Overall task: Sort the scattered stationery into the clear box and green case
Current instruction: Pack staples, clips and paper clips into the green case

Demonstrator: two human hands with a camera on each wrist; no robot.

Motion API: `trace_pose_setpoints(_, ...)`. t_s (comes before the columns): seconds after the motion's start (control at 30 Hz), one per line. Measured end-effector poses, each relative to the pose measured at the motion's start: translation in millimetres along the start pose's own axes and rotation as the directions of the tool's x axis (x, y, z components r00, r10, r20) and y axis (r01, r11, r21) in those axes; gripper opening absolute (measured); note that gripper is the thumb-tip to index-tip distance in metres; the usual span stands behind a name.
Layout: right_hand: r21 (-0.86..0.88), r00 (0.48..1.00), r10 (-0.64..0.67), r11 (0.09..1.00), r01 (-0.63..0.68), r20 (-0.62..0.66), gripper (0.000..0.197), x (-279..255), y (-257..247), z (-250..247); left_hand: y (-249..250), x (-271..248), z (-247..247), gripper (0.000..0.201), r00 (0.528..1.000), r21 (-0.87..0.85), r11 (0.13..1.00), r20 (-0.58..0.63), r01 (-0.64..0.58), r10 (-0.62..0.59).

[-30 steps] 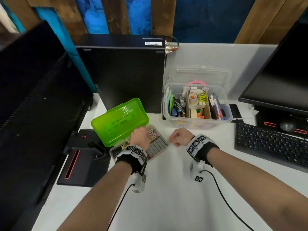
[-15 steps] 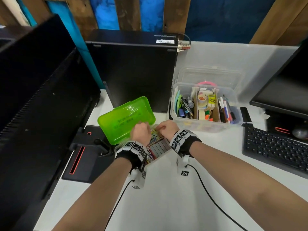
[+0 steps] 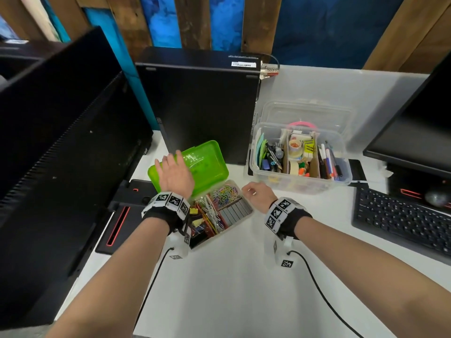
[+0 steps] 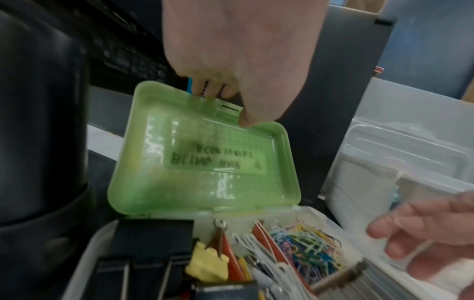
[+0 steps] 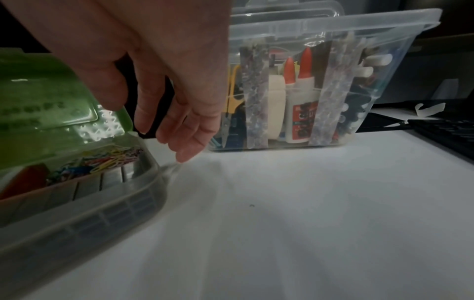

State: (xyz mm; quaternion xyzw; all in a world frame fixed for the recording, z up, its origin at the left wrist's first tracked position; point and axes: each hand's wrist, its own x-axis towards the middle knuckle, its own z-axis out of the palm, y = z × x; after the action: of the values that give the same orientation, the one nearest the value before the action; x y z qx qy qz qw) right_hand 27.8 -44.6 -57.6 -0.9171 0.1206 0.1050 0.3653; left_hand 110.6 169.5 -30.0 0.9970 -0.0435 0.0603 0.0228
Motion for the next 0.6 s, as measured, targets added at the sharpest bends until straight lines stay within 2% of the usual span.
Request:
trace_pose_setpoints(0.17, 0.059, 1.0, -0.017, 0.998, 0.017, -0.01, 0.026, -7.9, -4.3, -5.4, 6.1, -17.5, -21.3, 0.053, 0.998, -0.027, 0.998, -0.04, -0.049, 0.047)
trace_pose_setpoints(0.37, 0.308, 0.998, 0.062, 0.95, -0.051, -0.024, 0.034, -8.9, -13.4, -15.4, 17.0, -66.9, -33.2, 0.029, 0.972, 0.047, 0.984, -0.159, -0.169, 0.175)
trace_pose_setpoints(0.5, 0.489, 0.993, 0.116, 0.866, -0.102, 0.002, 0.038, -16.0, -17.1, -21.6, 27.2, -95.8, -18.4, 0.037, 0.957, 0.029, 0.968, -0.145, -0.25, 0.251)
trace_pose_setpoints(0.6, 0.433, 0.994, 0.096, 0.895, -0.106, 0.046, 0.039, -18.5, -10.6, -16.6, 31.3, -116.4, -3.7, 0.046, 0.942, 0.043, 0.945, -0.072, -0.324, 0.327)
